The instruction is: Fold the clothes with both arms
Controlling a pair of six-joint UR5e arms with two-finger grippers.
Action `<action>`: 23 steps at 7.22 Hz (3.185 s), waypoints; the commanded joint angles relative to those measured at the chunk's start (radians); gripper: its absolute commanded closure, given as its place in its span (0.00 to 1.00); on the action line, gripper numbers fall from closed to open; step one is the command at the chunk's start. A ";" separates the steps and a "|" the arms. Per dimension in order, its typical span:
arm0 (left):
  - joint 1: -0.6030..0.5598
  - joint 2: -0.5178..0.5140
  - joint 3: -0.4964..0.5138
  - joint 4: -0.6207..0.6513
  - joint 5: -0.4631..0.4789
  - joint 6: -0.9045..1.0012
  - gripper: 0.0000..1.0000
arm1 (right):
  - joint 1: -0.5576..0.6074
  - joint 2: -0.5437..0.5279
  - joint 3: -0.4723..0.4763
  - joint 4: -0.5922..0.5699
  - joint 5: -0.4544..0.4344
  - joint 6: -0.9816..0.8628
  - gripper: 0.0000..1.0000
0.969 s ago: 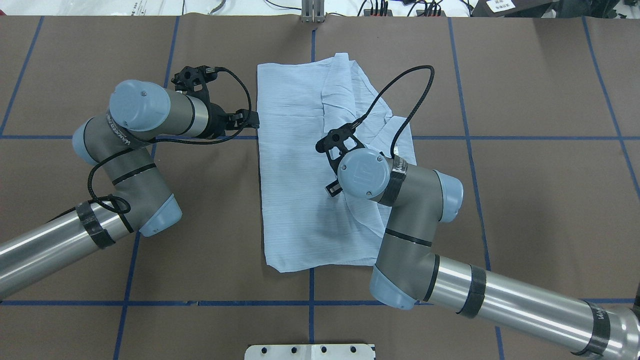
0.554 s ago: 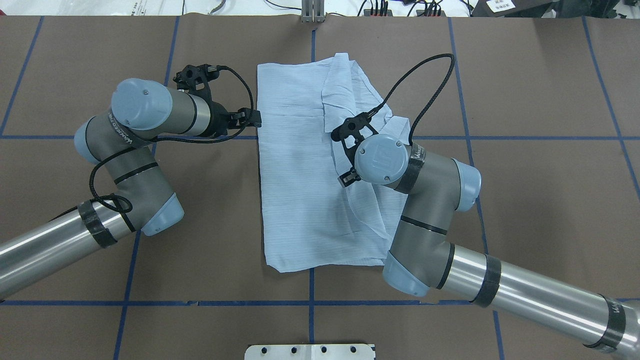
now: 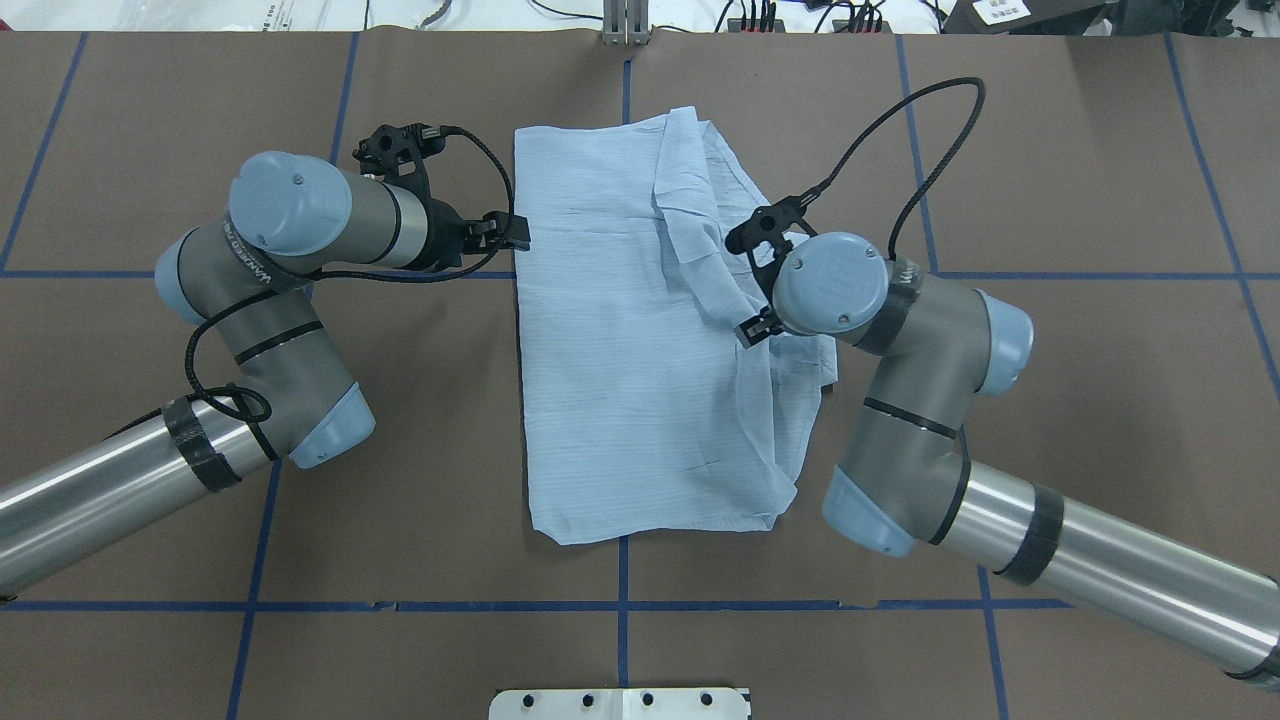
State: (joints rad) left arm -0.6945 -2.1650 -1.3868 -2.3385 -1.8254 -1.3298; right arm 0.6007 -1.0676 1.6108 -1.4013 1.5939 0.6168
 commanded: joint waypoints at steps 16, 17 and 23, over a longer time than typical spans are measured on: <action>0.001 0.004 0.002 -0.004 -0.002 0.011 0.00 | -0.019 0.299 -0.327 0.008 0.023 0.003 0.00; 0.003 0.002 0.002 -0.004 -0.002 0.006 0.00 | -0.016 0.296 -0.327 0.010 0.023 0.001 0.00; 0.004 -0.018 0.002 0.005 -0.002 0.001 0.00 | 0.105 0.240 -0.318 0.015 0.075 -0.057 0.00</action>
State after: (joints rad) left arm -0.6906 -2.1738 -1.3852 -2.3366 -1.8270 -1.3282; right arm 0.6673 -0.8006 1.2899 -1.3889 1.6498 0.5824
